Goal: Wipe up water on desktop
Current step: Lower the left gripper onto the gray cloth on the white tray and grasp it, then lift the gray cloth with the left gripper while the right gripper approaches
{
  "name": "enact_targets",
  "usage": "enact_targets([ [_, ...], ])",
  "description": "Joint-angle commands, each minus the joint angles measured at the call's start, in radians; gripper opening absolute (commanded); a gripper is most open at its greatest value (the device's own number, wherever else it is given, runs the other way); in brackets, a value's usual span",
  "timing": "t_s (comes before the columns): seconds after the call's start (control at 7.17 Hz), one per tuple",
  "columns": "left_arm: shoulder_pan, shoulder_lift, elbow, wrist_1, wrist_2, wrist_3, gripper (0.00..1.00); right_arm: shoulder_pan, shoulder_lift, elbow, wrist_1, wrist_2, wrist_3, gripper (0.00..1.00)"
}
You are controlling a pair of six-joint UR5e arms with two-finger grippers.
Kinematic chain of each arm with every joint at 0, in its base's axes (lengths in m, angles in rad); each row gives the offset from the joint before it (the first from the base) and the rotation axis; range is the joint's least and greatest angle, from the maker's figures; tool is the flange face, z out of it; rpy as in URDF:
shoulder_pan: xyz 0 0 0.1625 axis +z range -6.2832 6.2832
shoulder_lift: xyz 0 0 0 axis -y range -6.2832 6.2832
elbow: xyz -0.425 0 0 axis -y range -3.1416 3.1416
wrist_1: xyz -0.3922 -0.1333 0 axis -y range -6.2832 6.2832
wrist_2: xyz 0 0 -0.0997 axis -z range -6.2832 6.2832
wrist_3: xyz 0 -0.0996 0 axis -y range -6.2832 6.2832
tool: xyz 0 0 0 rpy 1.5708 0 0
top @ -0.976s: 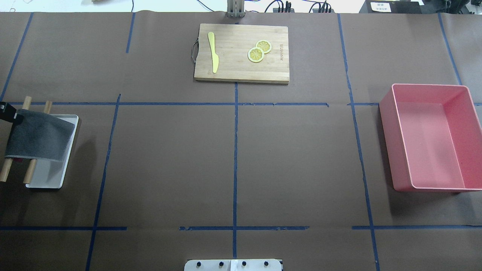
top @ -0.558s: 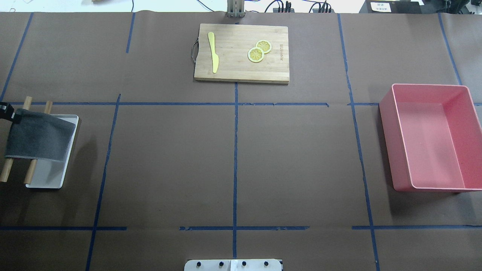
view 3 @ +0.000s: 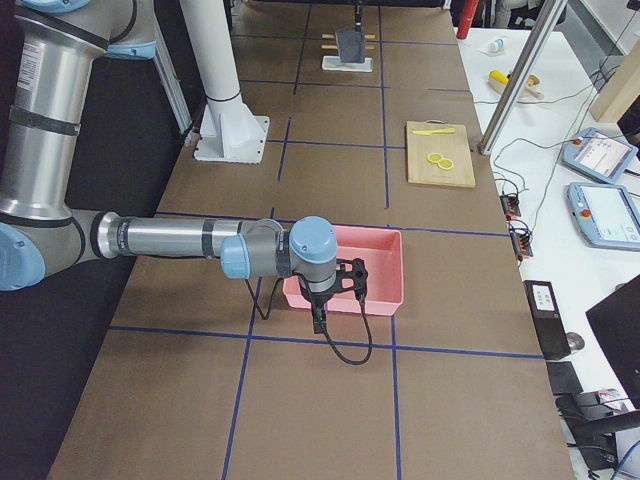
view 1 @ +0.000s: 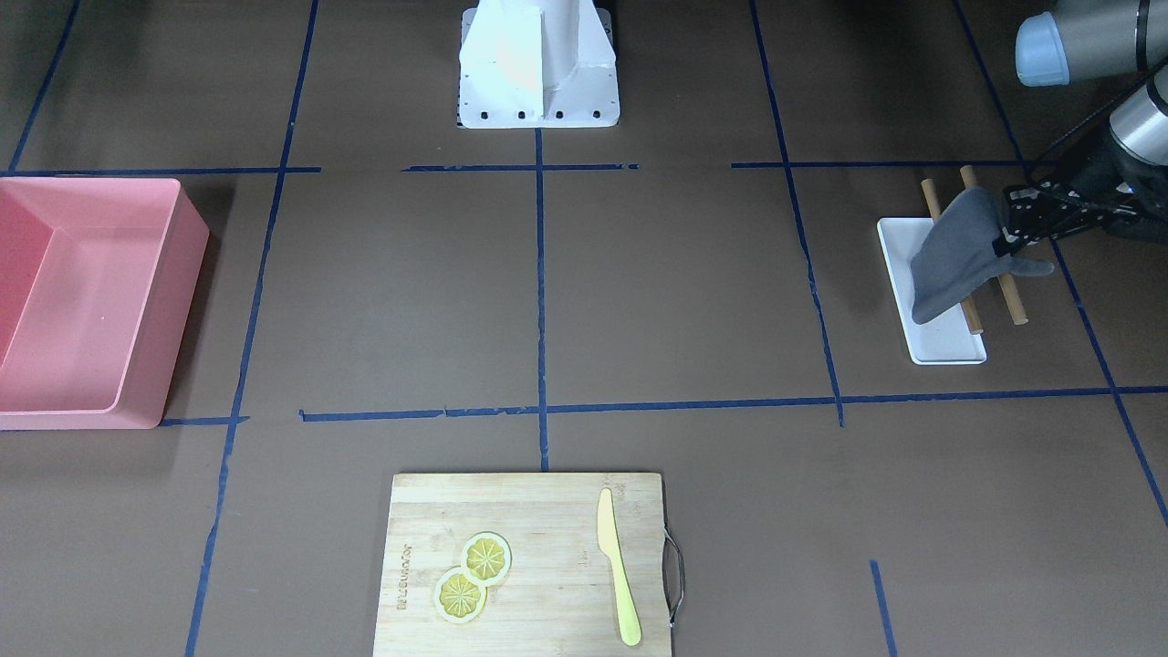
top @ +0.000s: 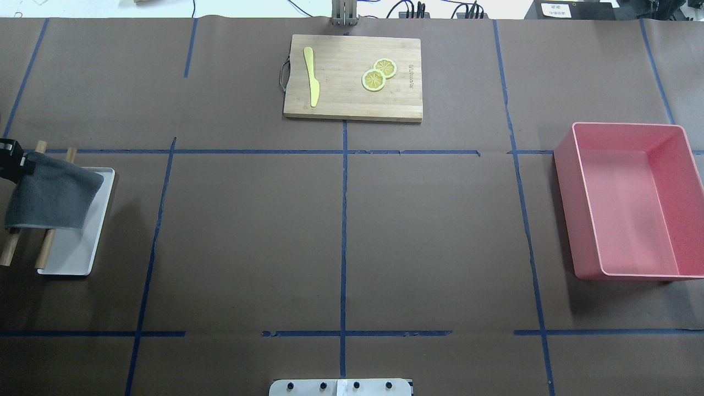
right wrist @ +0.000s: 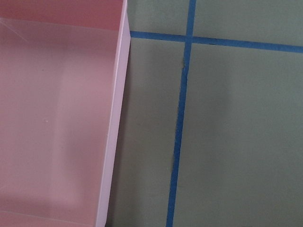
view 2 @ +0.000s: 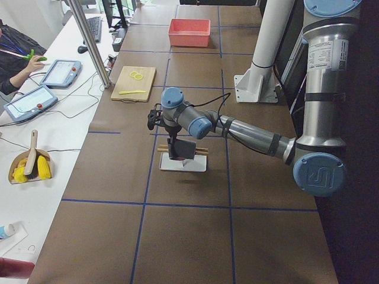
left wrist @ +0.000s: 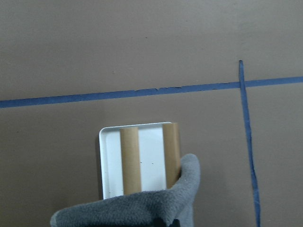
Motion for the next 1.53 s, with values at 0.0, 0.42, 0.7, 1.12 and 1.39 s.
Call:
enact_targets([
  [0.0,0.003,-0.063,-0.051,0.057,-0.019,-0.196,0.00,-0.051,0.019,0.005,0.123,0.029,-0.003,1.00],
  [0.42,0.006,-0.182,-0.056,0.055,-0.093,-0.609,0.00,-0.193,0.112,0.008,0.329,0.025,-0.009,0.99],
  [0.7,0.069,-0.316,-0.071,0.055,-0.079,-0.970,0.00,-0.317,0.293,-0.009,0.323,0.034,-0.003,1.00],
  [1.12,0.181,-0.489,-0.053,0.051,0.019,-1.473,0.02,-0.445,0.428,-0.006,0.331,0.011,-0.023,1.00],
  [1.39,0.192,-0.531,-0.054,0.040,0.028,-1.635,0.02,-0.553,0.572,-0.002,0.329,-0.030,-0.010,1.00],
])
